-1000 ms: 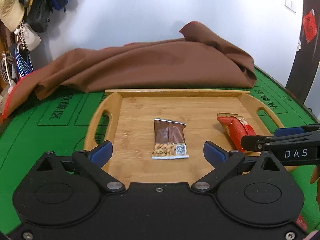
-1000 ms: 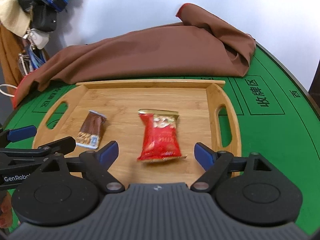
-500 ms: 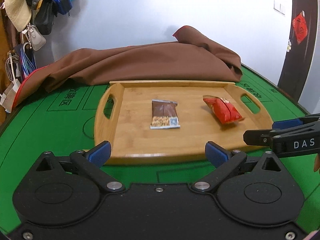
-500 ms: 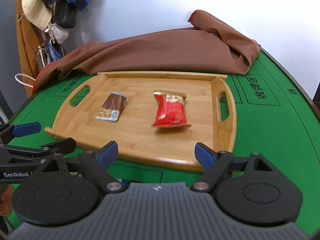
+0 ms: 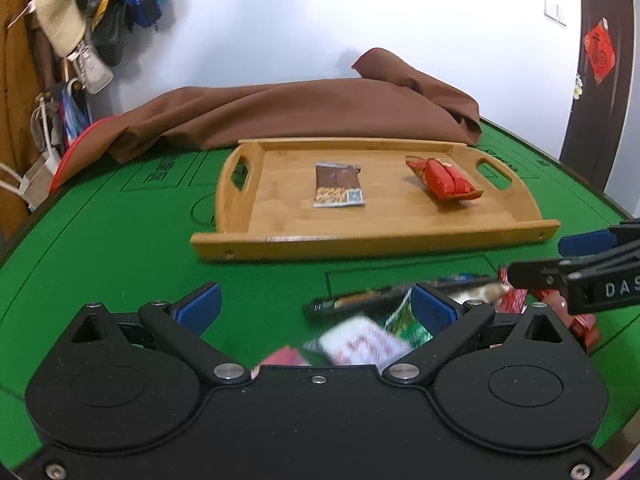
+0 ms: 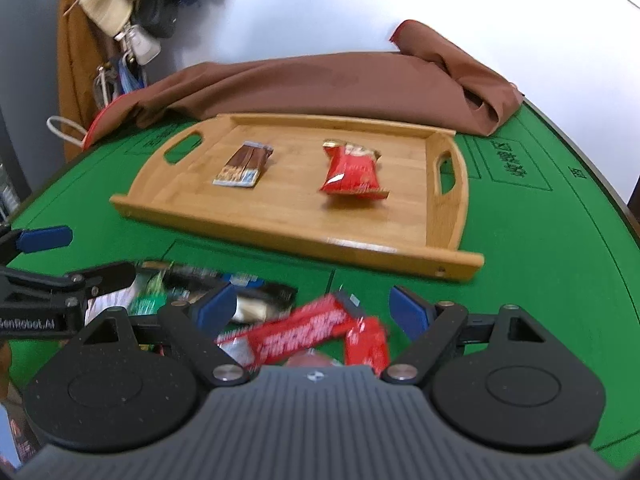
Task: Organize snacks
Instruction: 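Move both tools back over the remaining snack pile, then grasp the pink-and-white candy packet with the left tool while the right tool grasps the jelly cup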
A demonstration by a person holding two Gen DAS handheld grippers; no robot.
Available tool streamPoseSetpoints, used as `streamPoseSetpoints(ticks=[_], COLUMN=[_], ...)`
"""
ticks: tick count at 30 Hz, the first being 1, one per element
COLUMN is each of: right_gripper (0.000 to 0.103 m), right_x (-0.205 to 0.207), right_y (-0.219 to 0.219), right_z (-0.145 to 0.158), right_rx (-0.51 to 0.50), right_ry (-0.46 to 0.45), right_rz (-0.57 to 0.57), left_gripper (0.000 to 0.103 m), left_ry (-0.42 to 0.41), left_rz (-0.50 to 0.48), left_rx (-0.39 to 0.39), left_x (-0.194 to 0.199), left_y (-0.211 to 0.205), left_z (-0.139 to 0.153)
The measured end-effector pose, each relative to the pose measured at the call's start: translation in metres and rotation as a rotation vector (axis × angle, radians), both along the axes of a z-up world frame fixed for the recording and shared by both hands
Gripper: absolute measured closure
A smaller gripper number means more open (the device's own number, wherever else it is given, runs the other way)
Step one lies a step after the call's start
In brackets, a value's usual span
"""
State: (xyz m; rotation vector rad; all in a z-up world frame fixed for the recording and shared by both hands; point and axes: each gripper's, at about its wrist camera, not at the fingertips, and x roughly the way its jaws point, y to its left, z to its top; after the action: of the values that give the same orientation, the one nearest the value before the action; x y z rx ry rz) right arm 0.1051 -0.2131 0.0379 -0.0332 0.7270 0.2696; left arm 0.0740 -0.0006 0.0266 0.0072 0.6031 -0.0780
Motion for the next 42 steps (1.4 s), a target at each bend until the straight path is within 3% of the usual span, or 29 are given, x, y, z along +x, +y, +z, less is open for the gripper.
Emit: streamPoseSetpoints(ticks=[6, 11, 20, 25, 34, 42], right_gripper=[0.015, 0.026, 0.033, 0.049, 0.052, 0.053], right_x=[-0.021, -0.036, -0.057, -0.064, -0.066, -0.070], right_y=[0.001, 0.002, 0.005, 0.011, 0.020, 0.026], right_z=[-0.005, -0.012, -0.022, -0.022, -0.023, -0.022], right_rx=[0.000, -0.028, -0.070, -0.074, -0.085, -0.077], right_ry=[-0.011, -0.048, -0.078, -0.083, -0.095, -0.092], right_rz=[0.014, -0.056, -0.080, -0.069, -0.059, -0.034], left_gripper=[0.002, 0.002, 0.004, 0.017, 0.049, 0.049], left_ry=[0.034, 0.025, 0.032, 0.049, 0.045, 0.048], left_rz=[0.008, 0.037, 0.081, 0.074, 0.046, 0.060], left_rx=[-0.027, -0.017, 0.000, 0.026, -0.011, 0.008], left_x=[-0.017, -0.029, -0.040, -0.041, -0.043, -0.051], left_y=[0.002, 0.005, 0.008, 0.007, 0.004, 0.009], left_z=[-0.013, -0.017, -0.022, -0.029, -0.026, -0.021])
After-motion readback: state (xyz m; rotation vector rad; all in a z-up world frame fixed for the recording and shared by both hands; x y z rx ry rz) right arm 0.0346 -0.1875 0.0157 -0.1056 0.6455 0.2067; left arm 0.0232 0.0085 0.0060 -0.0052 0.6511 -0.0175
